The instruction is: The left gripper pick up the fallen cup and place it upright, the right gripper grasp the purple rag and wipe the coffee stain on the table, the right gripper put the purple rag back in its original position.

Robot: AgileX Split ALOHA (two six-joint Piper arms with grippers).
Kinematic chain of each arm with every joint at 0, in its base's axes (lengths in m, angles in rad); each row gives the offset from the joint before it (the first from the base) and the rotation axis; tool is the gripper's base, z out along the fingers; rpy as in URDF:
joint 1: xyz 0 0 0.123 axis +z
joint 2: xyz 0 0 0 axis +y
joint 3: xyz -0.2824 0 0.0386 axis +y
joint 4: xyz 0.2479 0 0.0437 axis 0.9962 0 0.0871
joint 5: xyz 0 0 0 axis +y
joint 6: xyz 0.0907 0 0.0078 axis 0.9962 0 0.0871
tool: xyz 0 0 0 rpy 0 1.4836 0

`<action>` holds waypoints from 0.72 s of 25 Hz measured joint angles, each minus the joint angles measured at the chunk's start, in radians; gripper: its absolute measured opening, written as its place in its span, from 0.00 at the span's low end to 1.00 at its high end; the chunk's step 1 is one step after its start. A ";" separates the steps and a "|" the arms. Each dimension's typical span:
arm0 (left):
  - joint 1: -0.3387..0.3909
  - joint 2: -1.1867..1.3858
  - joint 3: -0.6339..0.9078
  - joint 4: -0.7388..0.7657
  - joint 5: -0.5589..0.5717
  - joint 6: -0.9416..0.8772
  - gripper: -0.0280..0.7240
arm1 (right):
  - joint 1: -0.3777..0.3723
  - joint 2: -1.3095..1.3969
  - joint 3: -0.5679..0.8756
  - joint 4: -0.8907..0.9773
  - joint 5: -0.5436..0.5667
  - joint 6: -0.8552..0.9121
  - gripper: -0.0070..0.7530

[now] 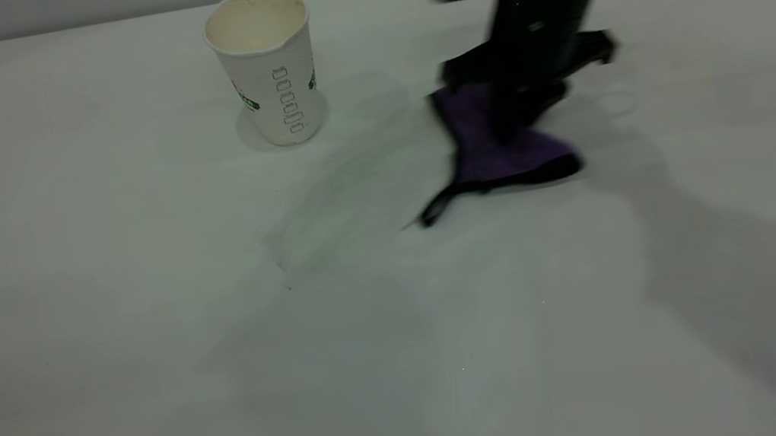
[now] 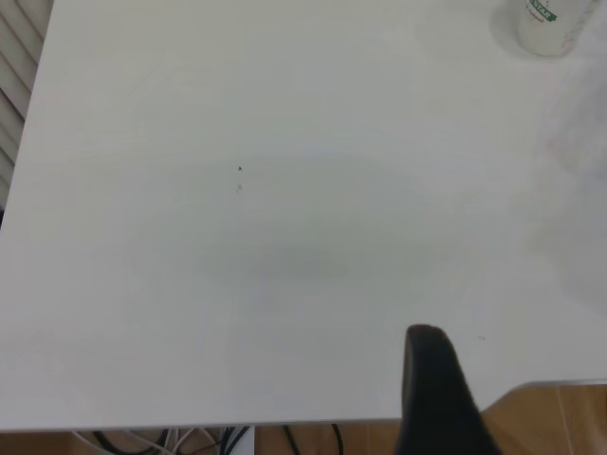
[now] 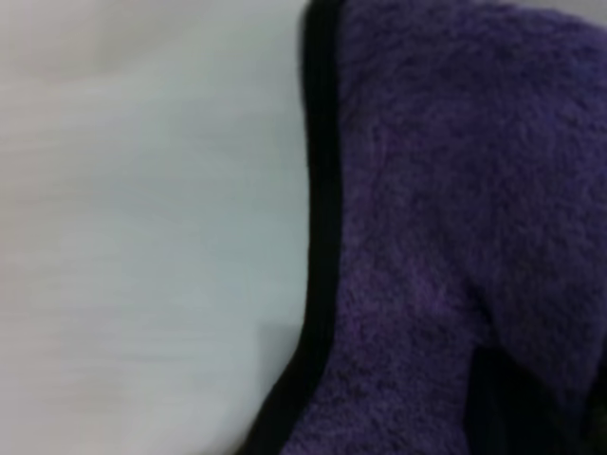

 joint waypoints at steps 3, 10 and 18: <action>0.000 0.000 0.000 0.000 0.000 0.000 0.68 | -0.077 -0.002 -0.001 -0.029 0.049 0.055 0.09; 0.000 0.000 0.000 0.000 0.000 0.000 0.68 | -0.217 -0.025 0.002 -0.108 0.129 0.086 0.31; 0.000 0.000 0.000 0.000 0.000 0.000 0.68 | -0.244 -0.327 0.011 -0.242 0.295 0.045 0.95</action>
